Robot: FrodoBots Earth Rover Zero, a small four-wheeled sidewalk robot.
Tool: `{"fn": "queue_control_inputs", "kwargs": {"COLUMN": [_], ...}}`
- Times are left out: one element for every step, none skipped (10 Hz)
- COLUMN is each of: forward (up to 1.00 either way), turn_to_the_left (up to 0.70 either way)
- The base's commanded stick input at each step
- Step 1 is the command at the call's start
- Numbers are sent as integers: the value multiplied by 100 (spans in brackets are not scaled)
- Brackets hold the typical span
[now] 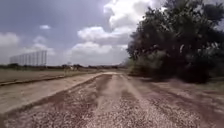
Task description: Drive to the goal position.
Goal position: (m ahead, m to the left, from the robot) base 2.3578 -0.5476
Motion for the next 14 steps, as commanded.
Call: {"fn": "queue_control_inputs", "kwargs": {"forward": [100,100,100,100,100,100,100,100,100,100,100,100,100,100], "turn_to_the_left": [0,0,0,0,0,0,0,0,0,0,0,0,0,0]}}
